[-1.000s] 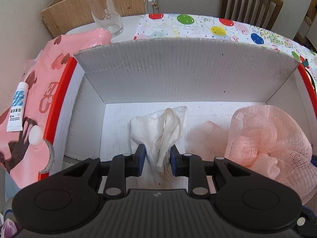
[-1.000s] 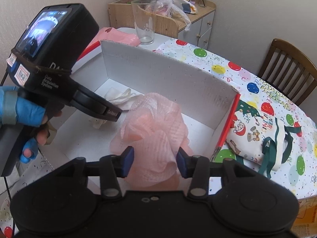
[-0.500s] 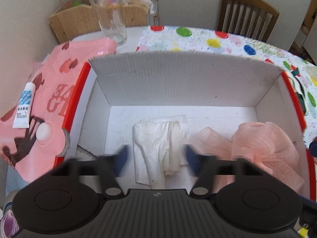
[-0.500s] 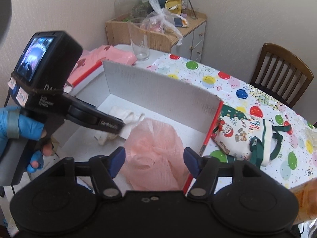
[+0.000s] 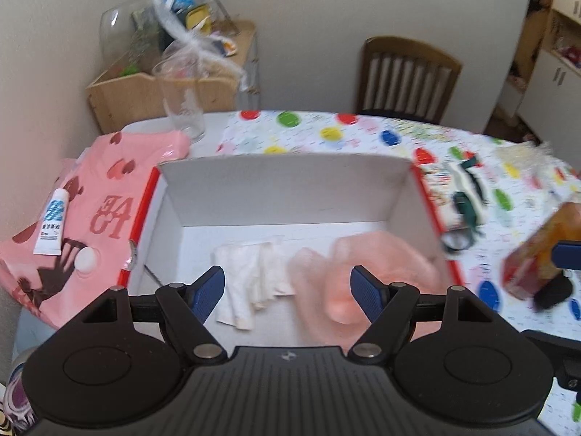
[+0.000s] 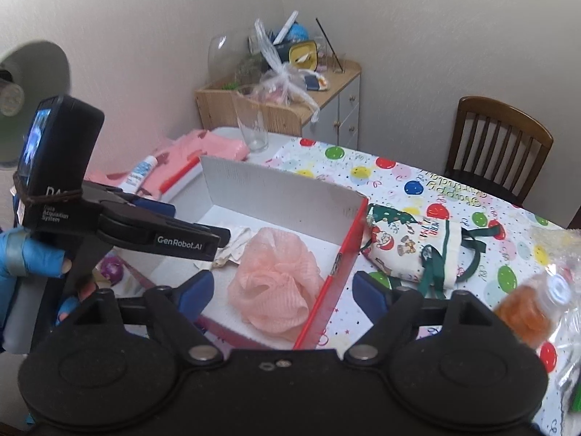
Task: Organize soft objects
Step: 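Open both tools to release the items and withdraw from the box, then grasp the black mask with the left tool while the right tool grasps the green sponge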
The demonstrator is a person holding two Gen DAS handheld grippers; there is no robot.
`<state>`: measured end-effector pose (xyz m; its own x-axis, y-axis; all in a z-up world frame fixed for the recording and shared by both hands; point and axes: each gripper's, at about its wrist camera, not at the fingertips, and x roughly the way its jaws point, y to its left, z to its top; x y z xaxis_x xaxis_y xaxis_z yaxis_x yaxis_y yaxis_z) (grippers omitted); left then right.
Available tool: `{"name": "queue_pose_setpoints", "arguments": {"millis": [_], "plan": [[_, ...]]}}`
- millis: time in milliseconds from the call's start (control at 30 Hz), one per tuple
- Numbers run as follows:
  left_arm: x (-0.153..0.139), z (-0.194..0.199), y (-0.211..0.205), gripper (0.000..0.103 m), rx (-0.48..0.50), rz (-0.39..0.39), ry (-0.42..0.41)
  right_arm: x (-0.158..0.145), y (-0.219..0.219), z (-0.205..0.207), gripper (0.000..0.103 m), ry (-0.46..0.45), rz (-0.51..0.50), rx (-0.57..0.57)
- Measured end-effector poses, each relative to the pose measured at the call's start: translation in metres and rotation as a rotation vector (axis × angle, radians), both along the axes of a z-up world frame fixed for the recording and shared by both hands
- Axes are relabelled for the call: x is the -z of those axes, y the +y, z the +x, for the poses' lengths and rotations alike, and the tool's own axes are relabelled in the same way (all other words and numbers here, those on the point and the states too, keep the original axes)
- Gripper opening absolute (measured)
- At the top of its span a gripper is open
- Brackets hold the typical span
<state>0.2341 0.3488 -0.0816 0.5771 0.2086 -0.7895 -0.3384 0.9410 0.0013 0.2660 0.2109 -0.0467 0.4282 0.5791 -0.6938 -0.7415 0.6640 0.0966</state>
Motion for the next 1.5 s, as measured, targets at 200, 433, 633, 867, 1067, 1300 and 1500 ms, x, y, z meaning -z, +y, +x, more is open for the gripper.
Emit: {"name": "queue_pose_setpoints", "arguments": {"millis": [200,433,633,867,1067,1300,1500], "plan": [[-0.023,-0.022,-0.032,0.076,0.070,-0.024,-0.054,-0.018,-0.031,-0.024,0.088,-0.043,0.054,0.001],[-0.044,-0.048,-0.074,0.085,0.128,-0.018,-0.119,-0.034,-0.079,-0.042,0.094,-0.069,0.123,0.028],[-0.059,-0.066,-0.116,0.086,0.174,-0.019,-0.183,-0.044,-0.131,-0.049,0.096,-0.092,0.174,0.105],[-0.066,-0.067,-0.164,0.086,0.216,-0.094,-0.241,-0.049,-0.194,-0.054,0.098,-0.132,0.192,0.163],[-0.067,-0.056,-0.209,0.100,0.263,-0.146,-0.264,-0.048,-0.246,-0.053,0.099,-0.186,0.174,0.225],[-0.061,-0.037,-0.258,0.103,0.294,-0.148,-0.270,-0.038,-0.303,-0.036,0.099,-0.194,0.159,0.312],[-0.044,-0.022,-0.301,0.103,0.357,-0.095,-0.277,-0.023,-0.338,-0.011,0.099,-0.177,0.135,0.355]]}}
